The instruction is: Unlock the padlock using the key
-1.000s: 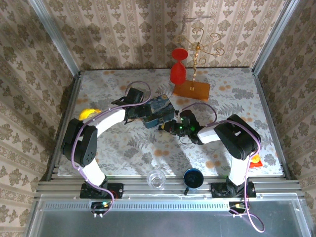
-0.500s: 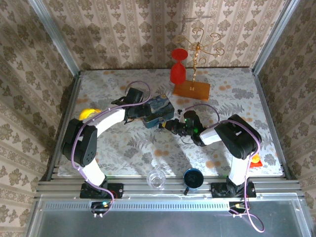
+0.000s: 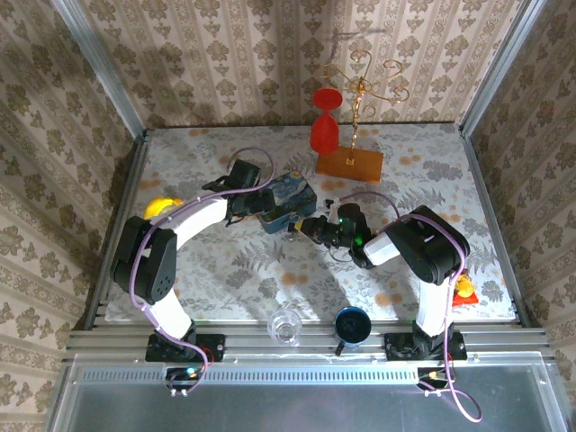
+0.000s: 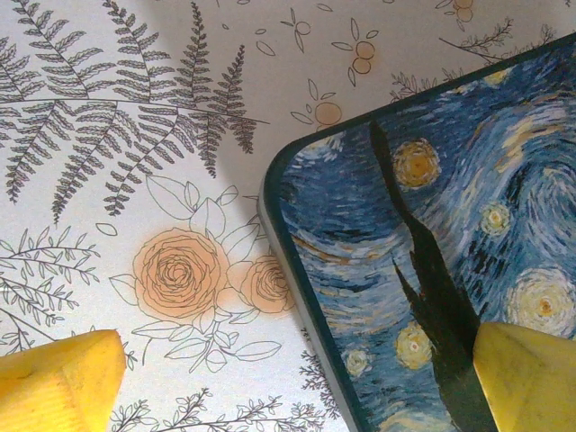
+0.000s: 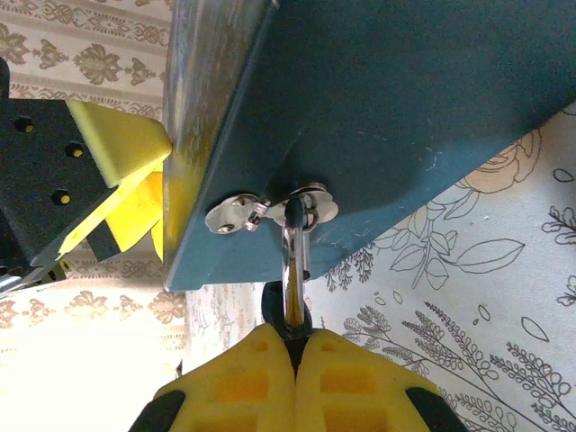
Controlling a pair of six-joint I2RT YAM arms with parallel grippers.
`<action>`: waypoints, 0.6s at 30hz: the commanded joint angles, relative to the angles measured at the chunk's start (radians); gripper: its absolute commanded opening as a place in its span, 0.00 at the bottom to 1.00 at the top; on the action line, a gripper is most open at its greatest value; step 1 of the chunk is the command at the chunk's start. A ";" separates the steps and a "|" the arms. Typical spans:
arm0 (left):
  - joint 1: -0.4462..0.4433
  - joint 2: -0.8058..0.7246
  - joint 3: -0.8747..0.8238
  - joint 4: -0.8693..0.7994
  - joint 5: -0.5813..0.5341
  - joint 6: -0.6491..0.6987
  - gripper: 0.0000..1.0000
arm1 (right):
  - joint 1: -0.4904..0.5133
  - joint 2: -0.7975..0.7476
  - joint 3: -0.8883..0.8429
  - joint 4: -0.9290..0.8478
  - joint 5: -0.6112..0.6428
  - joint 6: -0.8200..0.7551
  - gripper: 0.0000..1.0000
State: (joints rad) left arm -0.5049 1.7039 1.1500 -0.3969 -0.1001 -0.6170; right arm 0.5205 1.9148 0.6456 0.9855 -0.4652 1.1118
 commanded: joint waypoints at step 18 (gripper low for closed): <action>0.012 -0.009 -0.035 -0.076 -0.002 0.005 1.00 | -0.031 -0.008 -0.006 0.101 -0.007 0.019 0.00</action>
State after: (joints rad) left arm -0.5030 1.6997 1.1450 -0.3965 -0.0895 -0.6170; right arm 0.5041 1.9144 0.6456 0.9977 -0.4694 1.1206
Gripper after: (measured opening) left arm 0.999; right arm 0.038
